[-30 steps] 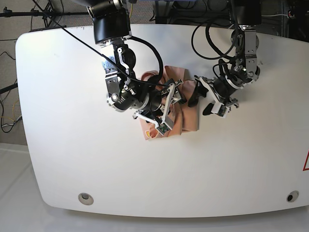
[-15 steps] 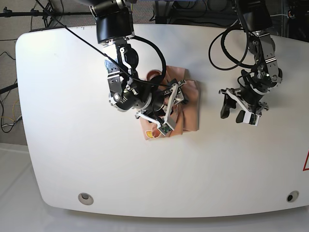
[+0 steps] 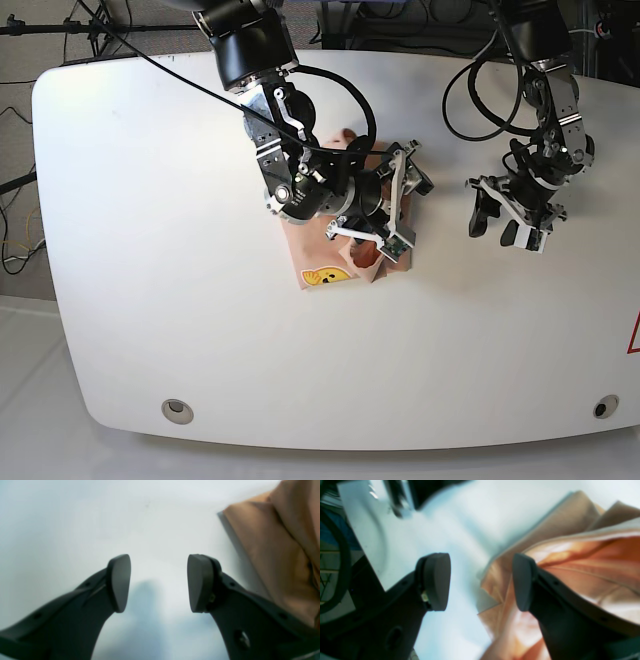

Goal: Fold the T-shirt properly
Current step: 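Press the folded bundle with the right gripper and release it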

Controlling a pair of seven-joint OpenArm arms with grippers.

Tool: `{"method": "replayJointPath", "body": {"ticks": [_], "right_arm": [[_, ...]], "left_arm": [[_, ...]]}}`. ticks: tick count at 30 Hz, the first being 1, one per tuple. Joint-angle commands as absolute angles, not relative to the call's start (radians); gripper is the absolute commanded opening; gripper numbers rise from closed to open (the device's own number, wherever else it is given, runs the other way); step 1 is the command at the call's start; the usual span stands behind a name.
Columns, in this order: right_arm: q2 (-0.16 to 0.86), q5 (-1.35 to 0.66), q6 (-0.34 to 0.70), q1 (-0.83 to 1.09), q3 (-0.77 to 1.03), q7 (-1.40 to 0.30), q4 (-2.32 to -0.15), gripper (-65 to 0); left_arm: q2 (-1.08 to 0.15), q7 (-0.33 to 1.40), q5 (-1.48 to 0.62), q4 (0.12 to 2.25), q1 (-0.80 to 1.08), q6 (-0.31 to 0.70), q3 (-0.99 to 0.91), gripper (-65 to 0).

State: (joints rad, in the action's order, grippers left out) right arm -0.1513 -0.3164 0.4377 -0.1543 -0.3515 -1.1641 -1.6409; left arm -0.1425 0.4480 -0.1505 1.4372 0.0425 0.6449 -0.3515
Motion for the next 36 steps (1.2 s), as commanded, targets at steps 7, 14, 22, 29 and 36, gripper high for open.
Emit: {"method": "replayJointPath", "body": {"ticks": [7,14,22,29,36], "right_arm": [[-0.157,-0.323,0.438,-0.179,-0.341,-1.147,-1.687,-28.8],[-0.157,-0.328,0.438,-0.168,-0.269,-1.152,-1.750,-28.8],[-0.125,-0.329,0.438,-0.162,-0.219,-1.152,-1.782,-28.8],[-0.111,-0.321,0.438,-0.165,-0.214,-1.145,-1.774,-29.0],[-0.122,-0.323,0.438,-0.193,-0.219,-1.069,-1.676,-29.0]], "left_arm": [[-0.153,0.423,-0.168,1.458,0.030,0.650,-0.354,-32.0],[-0.151,0.423,-0.168,1.458,0.030,0.650,-0.354,-32.0],[-0.150,0.423,-0.168,1.460,0.030,0.650,-0.354,-32.0],[-0.150,0.423,-0.168,1.497,0.030,0.650,-0.351,-32.0],[-0.147,0.423,-0.168,1.532,0.044,0.650,-0.348,-32.0]]}}
